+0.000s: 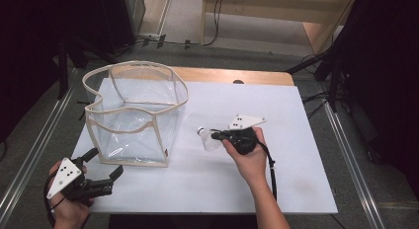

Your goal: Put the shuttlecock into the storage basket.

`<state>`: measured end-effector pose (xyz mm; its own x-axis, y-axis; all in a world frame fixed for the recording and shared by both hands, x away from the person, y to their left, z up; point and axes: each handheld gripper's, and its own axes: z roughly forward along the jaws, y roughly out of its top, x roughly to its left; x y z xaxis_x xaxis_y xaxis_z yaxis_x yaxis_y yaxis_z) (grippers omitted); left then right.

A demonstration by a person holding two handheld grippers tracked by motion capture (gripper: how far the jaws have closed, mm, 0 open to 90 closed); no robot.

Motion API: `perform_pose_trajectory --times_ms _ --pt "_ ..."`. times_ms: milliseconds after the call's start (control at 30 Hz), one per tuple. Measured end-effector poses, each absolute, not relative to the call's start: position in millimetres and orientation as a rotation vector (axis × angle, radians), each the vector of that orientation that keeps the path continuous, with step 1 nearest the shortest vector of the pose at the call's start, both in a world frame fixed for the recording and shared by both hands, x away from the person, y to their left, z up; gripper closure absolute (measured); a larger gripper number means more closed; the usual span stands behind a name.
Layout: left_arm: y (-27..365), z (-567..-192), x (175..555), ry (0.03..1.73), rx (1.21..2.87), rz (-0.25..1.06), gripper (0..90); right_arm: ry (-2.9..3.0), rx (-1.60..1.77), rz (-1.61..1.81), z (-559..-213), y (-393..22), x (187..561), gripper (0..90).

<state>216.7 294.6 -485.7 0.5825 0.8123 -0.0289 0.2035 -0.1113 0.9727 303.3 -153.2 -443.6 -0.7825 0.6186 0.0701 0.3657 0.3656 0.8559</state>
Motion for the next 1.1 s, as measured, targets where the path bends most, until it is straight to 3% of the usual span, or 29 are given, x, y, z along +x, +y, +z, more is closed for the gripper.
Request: perform_pose_trajectory --times_ms 1100 --pt "292.0 -489.1 216.1 0.848 1.658 0.646 0.0 2.322 0.803 1.423 -399.9 -148.8 311.5 87.6"
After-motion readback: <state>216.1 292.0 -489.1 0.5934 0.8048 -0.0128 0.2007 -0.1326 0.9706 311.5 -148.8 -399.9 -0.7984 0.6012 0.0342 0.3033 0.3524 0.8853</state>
